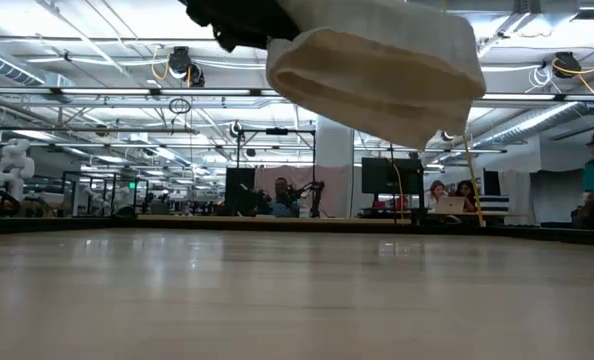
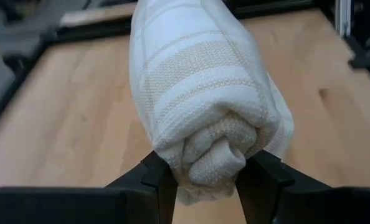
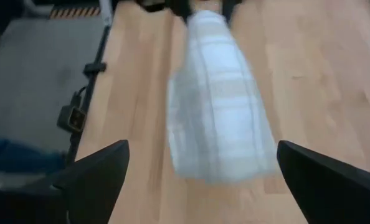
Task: Roll towel
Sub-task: Roll the towel
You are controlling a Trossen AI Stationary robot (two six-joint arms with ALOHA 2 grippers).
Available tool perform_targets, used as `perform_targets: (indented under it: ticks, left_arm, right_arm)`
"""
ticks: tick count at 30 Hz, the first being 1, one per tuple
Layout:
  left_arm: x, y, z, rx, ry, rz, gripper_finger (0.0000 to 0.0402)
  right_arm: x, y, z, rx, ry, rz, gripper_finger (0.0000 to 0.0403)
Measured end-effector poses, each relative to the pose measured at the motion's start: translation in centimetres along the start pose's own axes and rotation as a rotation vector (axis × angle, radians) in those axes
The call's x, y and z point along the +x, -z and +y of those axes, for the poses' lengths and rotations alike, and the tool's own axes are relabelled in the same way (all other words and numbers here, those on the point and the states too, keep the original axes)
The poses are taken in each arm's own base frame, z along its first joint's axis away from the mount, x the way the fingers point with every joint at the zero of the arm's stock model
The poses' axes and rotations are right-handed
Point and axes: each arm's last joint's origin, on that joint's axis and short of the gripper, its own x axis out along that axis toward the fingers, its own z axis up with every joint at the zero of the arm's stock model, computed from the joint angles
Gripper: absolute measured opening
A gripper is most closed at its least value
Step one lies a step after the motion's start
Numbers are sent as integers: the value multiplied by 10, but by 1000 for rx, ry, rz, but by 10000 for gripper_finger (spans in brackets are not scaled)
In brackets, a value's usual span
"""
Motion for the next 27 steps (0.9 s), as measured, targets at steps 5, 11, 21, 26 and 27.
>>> perform_targets:
  ticks: [5,11,21,26,27]
  left_arm:
    - [0,-5,1,166,-44,-50,137]
    - [1,-6,7,159,-72,-52,137]
    - [2,-1,6,169,-33,-8,137]
    - [2,-2,5,148,-5,-18,137]
    - [2,-4,5,142,-2,-33,137]
  right_arm:
    - [35,-32,4,-76,1,127,398]
    - [88,-38,4,-133,129,310,400]
    - [101,-41,7,-218,166,291,400]
    - [80,-50,10,-245,173,165,400]
    - [81,-52,8,-236,165,149,400]
